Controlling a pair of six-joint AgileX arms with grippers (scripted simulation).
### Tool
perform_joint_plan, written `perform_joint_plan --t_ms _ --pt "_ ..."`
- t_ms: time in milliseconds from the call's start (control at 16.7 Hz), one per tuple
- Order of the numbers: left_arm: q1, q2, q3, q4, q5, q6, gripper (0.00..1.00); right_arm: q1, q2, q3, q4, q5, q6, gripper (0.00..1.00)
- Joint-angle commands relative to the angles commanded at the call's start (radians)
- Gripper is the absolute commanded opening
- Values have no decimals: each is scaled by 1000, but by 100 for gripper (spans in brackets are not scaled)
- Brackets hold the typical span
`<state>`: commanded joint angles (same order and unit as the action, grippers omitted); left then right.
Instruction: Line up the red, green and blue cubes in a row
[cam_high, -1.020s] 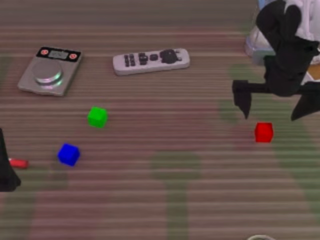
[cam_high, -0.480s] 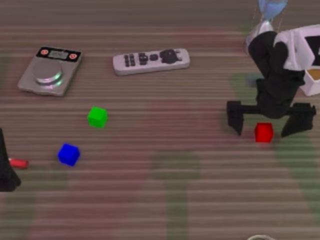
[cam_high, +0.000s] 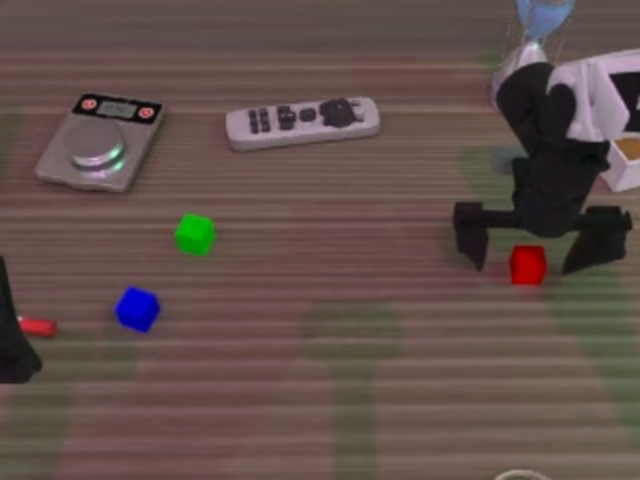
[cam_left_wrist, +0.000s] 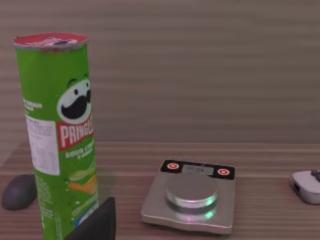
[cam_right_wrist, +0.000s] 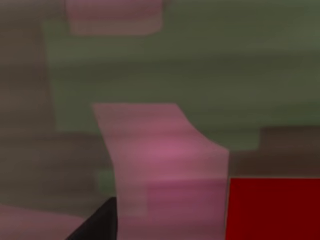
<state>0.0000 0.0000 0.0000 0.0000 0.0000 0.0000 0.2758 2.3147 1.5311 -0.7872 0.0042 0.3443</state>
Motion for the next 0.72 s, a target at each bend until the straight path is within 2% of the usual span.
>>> perform_joint_plan --t_ms 480,720 --pt "0 0 0 0 0 0 100 0 0 0 0 0 0 2" --pt "0 0 0 0 0 0 100 0 0 0 0 0 0 0"
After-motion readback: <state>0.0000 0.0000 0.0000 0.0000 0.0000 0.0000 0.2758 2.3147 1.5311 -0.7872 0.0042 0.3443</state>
